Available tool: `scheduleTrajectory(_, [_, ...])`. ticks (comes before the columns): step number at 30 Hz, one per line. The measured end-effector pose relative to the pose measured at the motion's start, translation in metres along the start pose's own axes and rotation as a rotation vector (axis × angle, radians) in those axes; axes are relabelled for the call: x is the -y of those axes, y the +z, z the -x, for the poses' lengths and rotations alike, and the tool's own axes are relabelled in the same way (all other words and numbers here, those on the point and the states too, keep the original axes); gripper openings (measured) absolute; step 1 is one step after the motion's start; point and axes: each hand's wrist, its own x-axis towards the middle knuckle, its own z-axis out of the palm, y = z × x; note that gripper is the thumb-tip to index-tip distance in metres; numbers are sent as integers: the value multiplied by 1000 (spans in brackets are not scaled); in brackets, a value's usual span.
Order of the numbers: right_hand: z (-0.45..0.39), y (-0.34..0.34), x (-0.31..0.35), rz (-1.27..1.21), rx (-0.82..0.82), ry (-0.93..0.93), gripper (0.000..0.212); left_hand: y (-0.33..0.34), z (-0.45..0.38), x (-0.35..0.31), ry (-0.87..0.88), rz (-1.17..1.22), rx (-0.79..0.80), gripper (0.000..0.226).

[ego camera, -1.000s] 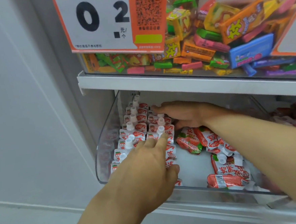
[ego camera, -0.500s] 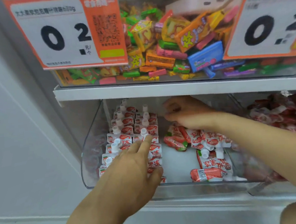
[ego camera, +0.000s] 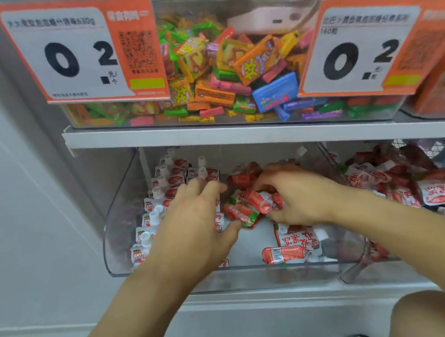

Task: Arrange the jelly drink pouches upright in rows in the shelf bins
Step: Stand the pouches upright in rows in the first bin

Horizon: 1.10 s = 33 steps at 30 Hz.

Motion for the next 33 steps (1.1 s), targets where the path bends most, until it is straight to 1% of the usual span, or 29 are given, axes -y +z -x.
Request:
scheduleTrajectory(3, [15,-11,2,-127,-136,-4,22,7,-5,-4,72,77,36,67])
scheduleTrajectory(5, [26,-14,10,-268,-241,-7,13,11,-10,-5,103,124,95,76])
scheduleTrajectory(6, [31,-14,16,-382,-282,-5,13,11,-14,-6,115,144,119,78])
scheduleTrajectory(7, [36,-12,22,-518,-316,-12,14,11,-17,-8,126,163,131,74])
scheduleTrajectory(8, [41,-10,30,-653,-345,-22,17,9,-20,-10,133,190,129,65])
scheduleTrajectory(10, [51,-5,41,-875,-376,-11,31,5,-24,-13,108,278,94,51])
scheduleTrajectory(11, [55,-4,44,-955,-369,8,42,4,-25,-14,80,325,74,48])
scheduleTrajectory(12, [56,-4,46,-992,-351,37,53,3,-25,-15,43,369,60,47])
scheduleTrajectory(13, [56,-4,46,-979,-337,67,62,5,-26,-16,3,411,48,47])
scheduleTrajectory(14, [56,-5,43,-932,-335,95,66,6,-25,-17,-33,446,32,48])
scheduleTrajectory(15, [54,-6,41,-926,-335,118,64,7,-24,-19,-59,473,5,49])
scheduleTrajectory(16, [50,-5,37,-985,-321,127,57,7,-23,-19,-80,504,-30,50])
scheduleTrajectory(18, [45,-3,32,-1225,-268,142,42,2,-22,-18,-113,566,-53,50])
scheduleTrajectory(19, [42,-3,31,-1302,-257,160,37,-1,-20,-17,-105,565,-24,47])
scheduleTrajectory(20, [39,-2,30,-1301,-269,176,35,-6,-18,-15,-60,519,12,43])
scheduleTrajectory(21, [35,-3,30,-1236,-309,211,32,-9,-17,-12,8,414,20,41])
scheduleTrajectory(22, [29,-4,30,-1090,-374,274,29,-11,-15,-7,69,282,5,44])
scheduleTrajectory(23, [20,-4,28,-916,-451,352,27,-13,-15,0,87,156,-5,53])
scheduleTrajectory(24, [8,-5,28,-748,-529,407,24,-14,-13,6,66,62,18,63])
scheduleTrajectory(25, [-6,-7,28,-640,-590,426,21,-13,-10,11,23,-2,73,70])
scheduleTrajectory(26, [-24,-7,27,-585,-617,423,17,-11,-8,13,-23,-46,147,73])
scheduleTrajectory(27, [-45,-3,25,-540,-594,425,9,-8,-6,14,-59,-80,218,72])
scheduleTrajectory(28, [-65,2,24,-490,-557,414,8,-6,-4,15,-72,-96,255,68])
scheduleTrajectory(29, [-84,10,23,-457,-518,380,13,-5,-2,16,-70,-93,262,64])
scheduleTrajectory(30, [-101,19,22,-454,-502,328,15,-5,-2,16,-69,-84,254,62])
scheduleTrajectory(33, [-130,42,20,-402,-447,251,16,-7,-3,22,-66,-74,272,64])
